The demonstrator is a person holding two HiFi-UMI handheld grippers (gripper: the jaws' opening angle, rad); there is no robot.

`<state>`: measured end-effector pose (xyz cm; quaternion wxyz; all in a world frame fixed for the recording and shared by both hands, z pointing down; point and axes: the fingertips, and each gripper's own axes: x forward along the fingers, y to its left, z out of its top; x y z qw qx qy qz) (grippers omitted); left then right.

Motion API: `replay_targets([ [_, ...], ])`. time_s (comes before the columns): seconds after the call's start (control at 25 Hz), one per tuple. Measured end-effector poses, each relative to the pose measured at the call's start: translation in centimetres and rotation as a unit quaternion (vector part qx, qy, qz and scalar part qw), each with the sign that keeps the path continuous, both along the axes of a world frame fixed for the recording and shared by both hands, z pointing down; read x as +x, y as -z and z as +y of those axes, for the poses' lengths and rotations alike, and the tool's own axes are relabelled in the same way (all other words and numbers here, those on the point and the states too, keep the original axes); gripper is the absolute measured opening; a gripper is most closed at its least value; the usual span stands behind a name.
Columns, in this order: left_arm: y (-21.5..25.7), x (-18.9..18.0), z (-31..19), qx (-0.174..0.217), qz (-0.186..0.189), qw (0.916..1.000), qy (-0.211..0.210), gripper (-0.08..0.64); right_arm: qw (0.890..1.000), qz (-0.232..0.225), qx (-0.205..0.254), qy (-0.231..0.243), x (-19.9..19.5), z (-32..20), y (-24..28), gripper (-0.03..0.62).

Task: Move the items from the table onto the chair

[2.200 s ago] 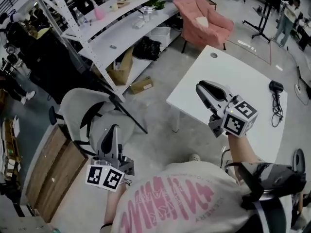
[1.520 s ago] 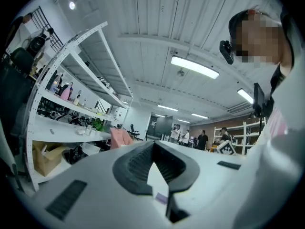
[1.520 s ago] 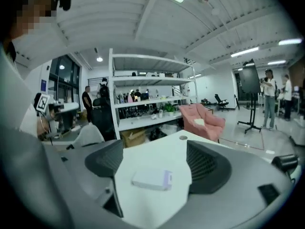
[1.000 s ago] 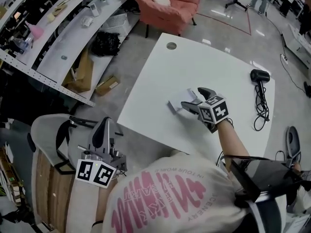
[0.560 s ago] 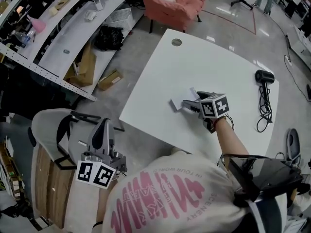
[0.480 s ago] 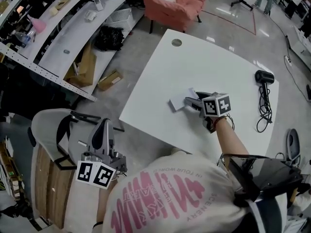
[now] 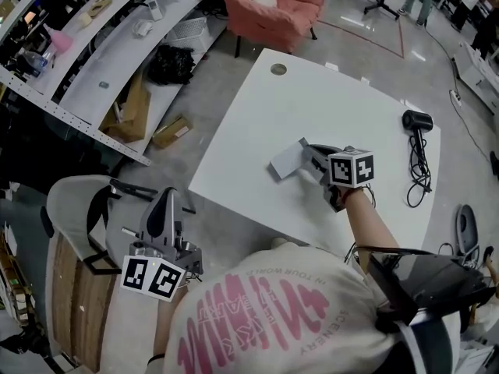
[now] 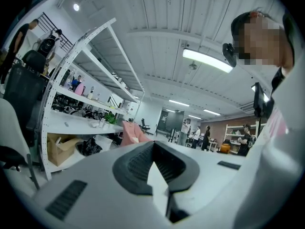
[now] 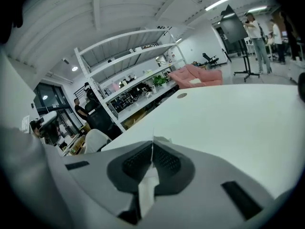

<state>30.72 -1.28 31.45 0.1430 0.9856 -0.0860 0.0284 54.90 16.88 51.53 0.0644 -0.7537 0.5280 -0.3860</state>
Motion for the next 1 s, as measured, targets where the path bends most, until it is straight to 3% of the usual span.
replay_targets([
  [0.4, 1.0, -4.8, 0.0, 0.006, 0.019, 0.9998, -0.001, 0.009, 0.995, 0.101, -0.011, 0.022, -4.3, -1.1, 4.6, 0.015],
  [0.56, 1.5, -8.1, -0.6, 0.011, 0.03, 0.9994, 0.011, 0.009, 0.992, 0.121, 0.008, 0.033, -7.2, -2.4, 6.7, 0.015],
  [0.76, 2.5, -13.1, -0.7, 0.016, 0.037, 0.9989, 0.026, 0.009, 0.988, 0.142, 0.043, 0.052, -12.2, -3.7, 9.5, 0.015],
  [1.0, 2.9, -20.7, -1.8, 0.02, 0.042, 0.9963, 0.073, 0.009, 0.977, 0.167, 0.076, 0.112, -19.7, -8.0, 12.1, 0.015],
])
